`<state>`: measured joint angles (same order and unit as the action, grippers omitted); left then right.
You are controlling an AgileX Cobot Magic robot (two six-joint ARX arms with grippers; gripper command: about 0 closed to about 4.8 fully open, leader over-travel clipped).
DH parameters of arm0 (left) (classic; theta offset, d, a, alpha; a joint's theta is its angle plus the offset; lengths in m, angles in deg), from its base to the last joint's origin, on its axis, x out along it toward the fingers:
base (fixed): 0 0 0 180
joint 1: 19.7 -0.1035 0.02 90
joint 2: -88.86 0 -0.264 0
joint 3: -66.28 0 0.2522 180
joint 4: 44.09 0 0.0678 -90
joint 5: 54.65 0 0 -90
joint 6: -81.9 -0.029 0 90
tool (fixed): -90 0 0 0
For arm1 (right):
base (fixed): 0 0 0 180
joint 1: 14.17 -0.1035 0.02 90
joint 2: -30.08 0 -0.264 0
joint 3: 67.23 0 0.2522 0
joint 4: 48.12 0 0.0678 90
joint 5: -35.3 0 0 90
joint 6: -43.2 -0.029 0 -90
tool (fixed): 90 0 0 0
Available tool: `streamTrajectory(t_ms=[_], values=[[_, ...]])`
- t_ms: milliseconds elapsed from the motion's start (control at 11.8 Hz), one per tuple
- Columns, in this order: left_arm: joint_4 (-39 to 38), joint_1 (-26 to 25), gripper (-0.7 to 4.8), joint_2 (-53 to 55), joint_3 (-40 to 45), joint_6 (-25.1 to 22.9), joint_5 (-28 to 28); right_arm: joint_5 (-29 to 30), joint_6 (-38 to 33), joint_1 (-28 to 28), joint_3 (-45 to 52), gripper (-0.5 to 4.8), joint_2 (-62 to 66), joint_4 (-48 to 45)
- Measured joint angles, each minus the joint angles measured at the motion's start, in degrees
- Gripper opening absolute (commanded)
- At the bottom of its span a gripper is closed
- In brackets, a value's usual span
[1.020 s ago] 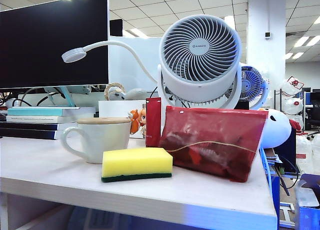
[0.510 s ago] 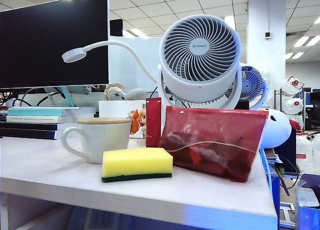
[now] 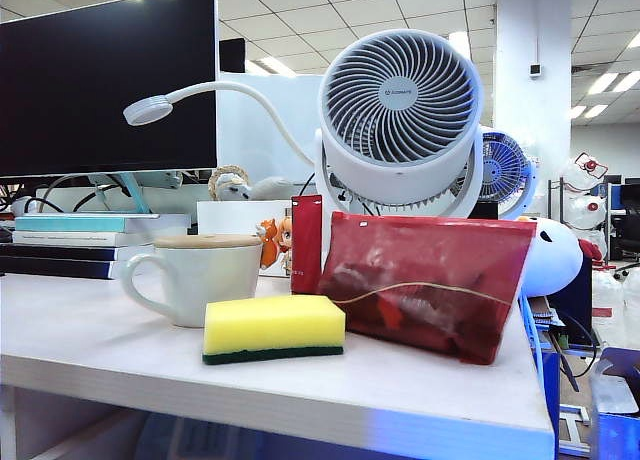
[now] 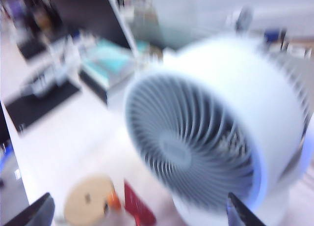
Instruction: Open the drawer, place the cleaning sponge inside, then close the drawer.
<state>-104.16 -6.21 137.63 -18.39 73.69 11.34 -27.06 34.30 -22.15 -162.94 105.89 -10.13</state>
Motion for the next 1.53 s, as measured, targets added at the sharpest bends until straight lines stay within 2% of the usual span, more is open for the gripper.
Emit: streamTrajectory(t_ms=[340,425,510,680,935,1274,1359,1444,1529], values=[[0.00,0.00,-0.03,0.00,0.00,0.00,0.00,-3.58,4.31,0.26,0.00,4.79,-0.07,9.16],[0.00,0.00,-0.03,0.00,0.00,0.00,0.00,-3.74,5.27,0.22,0.00,1.16,-0.07,11.06],[0.02,0.00,-0.03,-0.02,0.00,0.00,0.00,-5.66,6.62,-2.36,0.00,-0.06,-0.04,14.86],[0.00,0.00,-0.03,-0.09,0.00,0.00,0.00,-9.16,8.96,-6.47,0.00,-0.06,-0.04,17.92],[0.00,0.00,-0.03,-0.11,0.00,0.00,0.00,-10.38,9.29,-11.19,0.00,-0.06,0.04,19.04],[0.00,0.00,-0.03,-0.11,0.00,0.00,0.00,-9.88,9.42,-17.99,0.00,-0.06,2.82,24.28],[0.00,0.00,-0.03,-0.11,0.00,0.00,0.00,-7.85,9.75,-20.81,0.02,-0.06,5.57,26.84],[0.00,-0.02,-0.03,-0.09,0.00,0.00,0.02,-6.91,10.12,-22.21,0.02,0.01,6.75,27.58],[0.00,0.00,-0.03,-0.09,0.00,0.00,0.00,-5.22,13.03,-26.05,0.02,0.68,10.19,27.65]])
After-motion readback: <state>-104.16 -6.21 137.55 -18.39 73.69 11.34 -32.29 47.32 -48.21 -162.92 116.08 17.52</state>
